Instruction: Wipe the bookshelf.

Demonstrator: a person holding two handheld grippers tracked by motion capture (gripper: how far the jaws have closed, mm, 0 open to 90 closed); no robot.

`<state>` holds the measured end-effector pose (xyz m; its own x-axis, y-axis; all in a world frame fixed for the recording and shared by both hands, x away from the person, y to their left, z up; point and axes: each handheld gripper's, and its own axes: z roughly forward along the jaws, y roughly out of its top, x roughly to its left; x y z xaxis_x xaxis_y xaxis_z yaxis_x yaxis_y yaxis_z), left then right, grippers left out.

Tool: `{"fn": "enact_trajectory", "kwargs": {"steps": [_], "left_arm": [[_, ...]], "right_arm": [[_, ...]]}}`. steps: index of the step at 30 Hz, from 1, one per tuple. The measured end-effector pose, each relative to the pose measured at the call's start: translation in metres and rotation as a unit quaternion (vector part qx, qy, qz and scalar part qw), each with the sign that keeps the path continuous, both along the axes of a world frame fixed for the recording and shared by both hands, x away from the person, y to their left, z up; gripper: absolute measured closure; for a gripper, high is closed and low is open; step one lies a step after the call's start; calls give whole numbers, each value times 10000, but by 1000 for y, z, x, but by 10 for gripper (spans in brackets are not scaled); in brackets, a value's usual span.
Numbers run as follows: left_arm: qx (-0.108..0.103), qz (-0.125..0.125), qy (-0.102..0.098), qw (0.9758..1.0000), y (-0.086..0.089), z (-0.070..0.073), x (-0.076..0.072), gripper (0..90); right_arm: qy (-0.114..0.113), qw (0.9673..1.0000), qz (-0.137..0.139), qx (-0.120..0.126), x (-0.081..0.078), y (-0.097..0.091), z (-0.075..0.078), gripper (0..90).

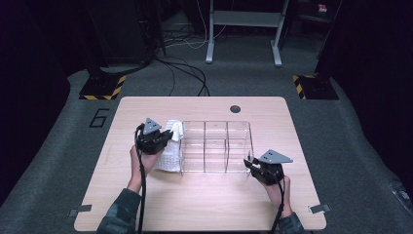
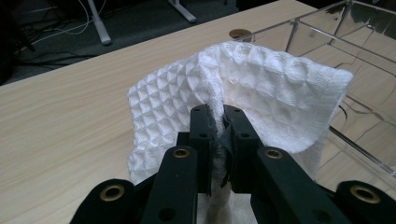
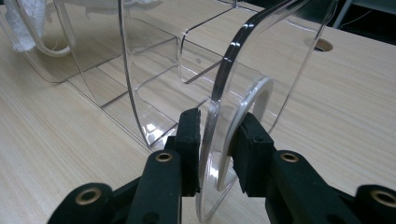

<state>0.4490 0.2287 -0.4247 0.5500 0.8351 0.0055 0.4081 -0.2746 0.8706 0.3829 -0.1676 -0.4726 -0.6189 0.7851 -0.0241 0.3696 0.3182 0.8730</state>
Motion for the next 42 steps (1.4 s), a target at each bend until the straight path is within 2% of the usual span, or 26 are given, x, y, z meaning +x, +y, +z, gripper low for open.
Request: {"fn": "enact_trajectory", "kwargs": {"steps": [1, 3, 4, 9, 12, 17, 19, 24, 26, 27, 28, 30, 33, 36, 40, 41, 42], "left_arm": [[-83, -75, 34, 9999, -3, -2, 1, 831], [-81, -122, 81, 9999, -5, -5, 3, 831], [-50, -178, 175, 9997, -6, -7, 3, 831], [-69, -210, 261, 9994, -11, -19, 6, 832], [-76, -242, 397, 9989, -11, -27, 7, 832], [29, -324, 593, 9977, -11, -39, 6, 832], [27, -296, 571, 9979, -12, -41, 6, 832], [165, -357, 759, 9963, -13, -49, 6, 832], [182, -352, 738, 9965, -13, -51, 6, 832], [222, -384, 842, 9955, -13, -53, 6, 832], [243, -366, 839, 9955, -14, -55, 6, 832], [174, -368, 906, 9951, -14, -58, 7, 832], [343, -421, 1011, 9934, -14, -65, 7, 832], [386, -478, 1121, 9918, -14, -70, 7, 832], [366, -479, 1148, 9916, -14, -72, 3, 831], [361, -467, 1082, 9924, -13, -72, 0, 831], [376, -522, 1108, 9918, -11, -71, -3, 831]], "right_arm": [[-25, 10000, 31, -22, 1, 0, 0, 730], [7, 10000, 8, 7, 0, 0, 0, 730], [4, 10000, 14, -3, 0, 0, 0, 730], [31, 10000, 21, 25, 0, 0, 0, 730], [22, 10000, 23, 13, 1, 0, 0, 729], [21, 10000, 49, -12, 1, 0, 0, 728], [12, 10000, 50, -24, 1, 0, 0, 728], [10, 10000, 63, -17, 1, -1, -1, 730], [14, 10000, 62, -2, 1, -1, -1, 730], [10, 10000, 61, 8, 1, -1, -1, 730], [8, 10000, 59, 12, 2, -1, -1, 731], [10, 10000, 63, 13, 2, -1, -1, 730], [-5, 10000, 41, 6, 1, -1, -1, 730], [-3, 10000, 49, -8, 2, -1, -1, 730], [-2, 10000, 30, -15, 1, 0, -1, 731], [-12, 10000, 22, -11, 1, 0, -2, 731], [-15, 10000, 19, -15, 1, 0, -2, 731]]}}
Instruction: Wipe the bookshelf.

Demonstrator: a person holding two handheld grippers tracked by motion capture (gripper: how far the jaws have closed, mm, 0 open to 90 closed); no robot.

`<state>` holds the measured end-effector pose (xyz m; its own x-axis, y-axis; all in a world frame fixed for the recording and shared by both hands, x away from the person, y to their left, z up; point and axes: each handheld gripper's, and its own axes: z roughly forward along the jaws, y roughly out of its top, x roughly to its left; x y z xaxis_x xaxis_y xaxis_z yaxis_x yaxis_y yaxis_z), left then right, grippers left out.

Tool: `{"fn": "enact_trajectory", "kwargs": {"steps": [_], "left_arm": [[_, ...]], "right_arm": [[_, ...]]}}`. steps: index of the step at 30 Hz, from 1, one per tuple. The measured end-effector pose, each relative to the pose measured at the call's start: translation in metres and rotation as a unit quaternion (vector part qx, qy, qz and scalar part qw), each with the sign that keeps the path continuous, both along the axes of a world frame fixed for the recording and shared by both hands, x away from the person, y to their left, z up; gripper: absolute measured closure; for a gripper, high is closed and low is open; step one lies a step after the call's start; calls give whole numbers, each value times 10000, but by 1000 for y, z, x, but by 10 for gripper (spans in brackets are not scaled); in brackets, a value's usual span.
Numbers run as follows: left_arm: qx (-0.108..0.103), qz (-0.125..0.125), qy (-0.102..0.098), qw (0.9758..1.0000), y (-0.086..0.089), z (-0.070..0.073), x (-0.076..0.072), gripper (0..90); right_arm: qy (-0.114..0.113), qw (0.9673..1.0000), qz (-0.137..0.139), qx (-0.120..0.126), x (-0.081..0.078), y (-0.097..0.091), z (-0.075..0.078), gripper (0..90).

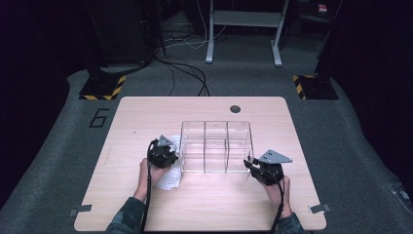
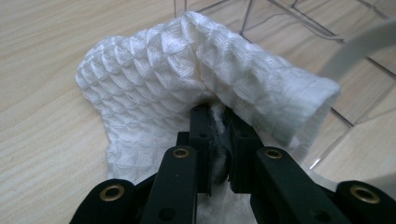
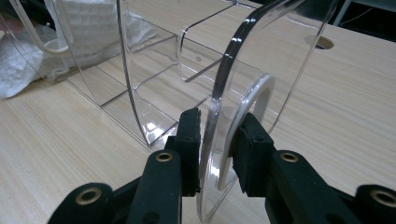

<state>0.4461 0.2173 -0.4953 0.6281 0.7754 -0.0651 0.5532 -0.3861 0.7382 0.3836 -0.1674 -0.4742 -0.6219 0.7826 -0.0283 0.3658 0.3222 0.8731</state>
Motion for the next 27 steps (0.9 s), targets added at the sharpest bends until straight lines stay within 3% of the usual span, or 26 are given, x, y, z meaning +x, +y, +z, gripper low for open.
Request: {"fn": "enact_trajectory", "kwargs": {"steps": [6, 15, 18, 21, 27], "left_arm": [[-119, 66, -265, 9996, 4, 8, -15, 831], [-295, 190, -678, 9971, 18, 33, -32, 831], [-351, 210, -744, 9964, 20, 39, -33, 832], [-376, 265, -932, 9946, 24, 53, -32, 831], [-426, 384, -1098, 9923, 28, 65, -23, 831]], "right_arm": [[-14, 10000, -4, 12, 0, 0, 0, 730], [-43, 10000, 29, 13, 0, 0, -1, 720], [5, 10000, -13, 93, -1, -1, -1, 723], [6, 9999, 4, 107, 0, -2, -1, 732], [23, 9999, -1, 102, 0, -2, -1, 737]]}}
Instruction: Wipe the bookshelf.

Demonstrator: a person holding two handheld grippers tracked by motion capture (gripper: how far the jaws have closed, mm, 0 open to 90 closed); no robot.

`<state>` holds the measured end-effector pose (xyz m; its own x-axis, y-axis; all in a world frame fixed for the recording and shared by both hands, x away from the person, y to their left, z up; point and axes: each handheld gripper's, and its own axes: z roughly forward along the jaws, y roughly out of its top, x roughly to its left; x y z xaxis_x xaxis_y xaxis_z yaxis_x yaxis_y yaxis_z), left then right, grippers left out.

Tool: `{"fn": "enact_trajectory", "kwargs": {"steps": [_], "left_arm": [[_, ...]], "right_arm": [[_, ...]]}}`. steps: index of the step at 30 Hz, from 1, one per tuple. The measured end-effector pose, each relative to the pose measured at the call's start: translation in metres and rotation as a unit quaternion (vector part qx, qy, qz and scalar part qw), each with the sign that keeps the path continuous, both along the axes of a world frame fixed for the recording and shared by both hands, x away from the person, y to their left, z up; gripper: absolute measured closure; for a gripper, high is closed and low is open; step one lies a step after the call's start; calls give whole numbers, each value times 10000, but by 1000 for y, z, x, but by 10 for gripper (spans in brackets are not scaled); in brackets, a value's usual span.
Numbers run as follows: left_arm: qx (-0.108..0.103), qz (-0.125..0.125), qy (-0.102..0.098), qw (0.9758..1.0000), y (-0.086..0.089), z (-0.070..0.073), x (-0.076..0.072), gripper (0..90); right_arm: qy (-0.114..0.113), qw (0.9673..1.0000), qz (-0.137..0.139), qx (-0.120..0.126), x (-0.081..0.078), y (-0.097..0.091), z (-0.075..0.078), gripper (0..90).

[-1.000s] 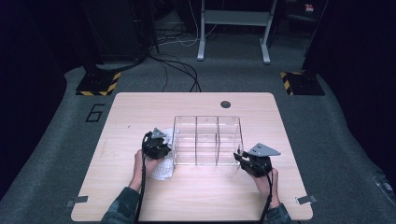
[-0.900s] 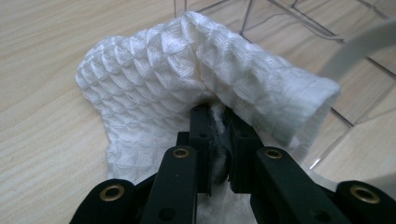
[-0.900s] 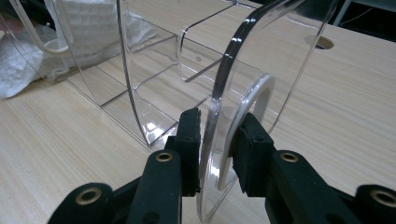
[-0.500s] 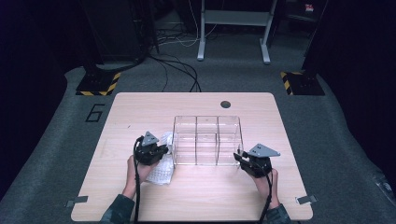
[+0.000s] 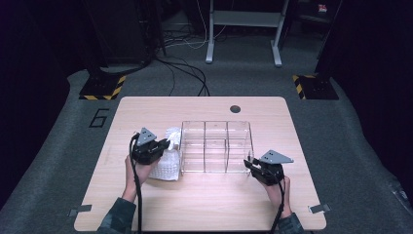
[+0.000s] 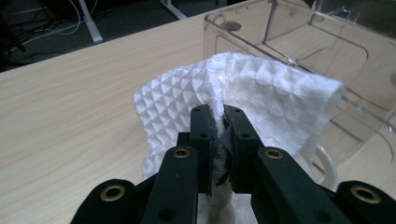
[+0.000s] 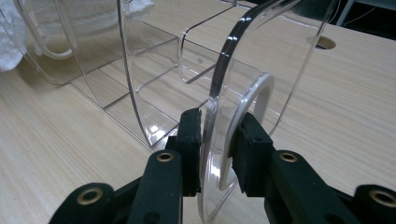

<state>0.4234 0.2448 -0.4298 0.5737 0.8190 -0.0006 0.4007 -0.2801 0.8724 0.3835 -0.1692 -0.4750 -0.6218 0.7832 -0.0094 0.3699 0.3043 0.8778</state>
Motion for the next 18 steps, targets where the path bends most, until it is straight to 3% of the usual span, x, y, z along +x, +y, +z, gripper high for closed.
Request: {"fn": "enact_trajectory", "kwargs": {"steps": [6, 9, 12, 18], "left_arm": [[-17, 37, -199, 9998, -5, 11, 9, 831], [-15, 26, -197, 9998, -10, 12, 15, 831], [11, -25, -102, 9999, -13, 11, 22, 831], [-366, 22, 103, 9993, -16, -3, 35, 831]], "right_arm": [[6, 10000, 28, -34, 1, 0, 0, 736], [9, 10000, 30, -39, 1, 0, 1, 736], [13, 10000, 28, -39, 1, 0, 1, 736], [46, 10000, 9, -29, 0, 1, 1, 735]]}}
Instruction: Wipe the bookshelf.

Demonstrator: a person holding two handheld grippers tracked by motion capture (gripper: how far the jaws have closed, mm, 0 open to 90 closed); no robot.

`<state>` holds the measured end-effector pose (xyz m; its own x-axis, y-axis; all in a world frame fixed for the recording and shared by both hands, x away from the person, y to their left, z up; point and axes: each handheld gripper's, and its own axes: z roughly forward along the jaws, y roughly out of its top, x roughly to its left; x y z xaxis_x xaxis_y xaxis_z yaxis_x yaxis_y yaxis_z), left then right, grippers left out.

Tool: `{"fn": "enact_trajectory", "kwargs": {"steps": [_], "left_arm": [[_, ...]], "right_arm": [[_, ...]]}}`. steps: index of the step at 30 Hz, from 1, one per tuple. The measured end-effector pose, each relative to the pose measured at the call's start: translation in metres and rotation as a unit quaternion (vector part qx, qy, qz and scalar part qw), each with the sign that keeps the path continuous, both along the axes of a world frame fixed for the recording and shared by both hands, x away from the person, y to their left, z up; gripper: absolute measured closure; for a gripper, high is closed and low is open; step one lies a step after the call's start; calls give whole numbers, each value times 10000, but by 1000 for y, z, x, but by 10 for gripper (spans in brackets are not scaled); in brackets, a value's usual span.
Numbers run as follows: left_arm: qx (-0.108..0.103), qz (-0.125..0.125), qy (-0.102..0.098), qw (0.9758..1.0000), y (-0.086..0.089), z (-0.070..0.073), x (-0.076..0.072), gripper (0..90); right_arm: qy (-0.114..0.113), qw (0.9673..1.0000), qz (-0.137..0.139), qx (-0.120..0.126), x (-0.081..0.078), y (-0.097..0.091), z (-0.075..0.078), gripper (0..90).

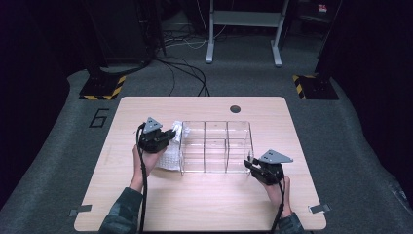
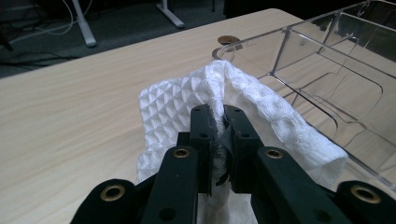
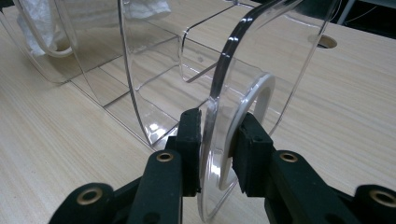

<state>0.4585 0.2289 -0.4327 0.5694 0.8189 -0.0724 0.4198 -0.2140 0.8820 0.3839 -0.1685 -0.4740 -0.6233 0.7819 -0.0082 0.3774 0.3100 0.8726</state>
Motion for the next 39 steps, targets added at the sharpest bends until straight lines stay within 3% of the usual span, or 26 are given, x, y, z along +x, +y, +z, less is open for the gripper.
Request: {"fn": "enact_trajectory", "kwargs": {"steps": [13, 20, 31, 39], "left_arm": [[-81, -69, 402, 9991, -6, -28, 8, 832], [152, -162, 570, 9981, -8, -39, 6, 832], [341, -253, 778, 9961, -10, -51, 4, 832], [336, -236, 809, 9959, -11, -56, 3, 832]], "right_arm": [[-6, 10000, 22, -51, 1, 0, 1, 734], [23, 10000, -9, -23, 0, 0, 1, 735], [17, 10000, -19, -22, 0, 1, 0, 735], [-3, 10000, 1, -50, 0, 0, 1, 734]]}}
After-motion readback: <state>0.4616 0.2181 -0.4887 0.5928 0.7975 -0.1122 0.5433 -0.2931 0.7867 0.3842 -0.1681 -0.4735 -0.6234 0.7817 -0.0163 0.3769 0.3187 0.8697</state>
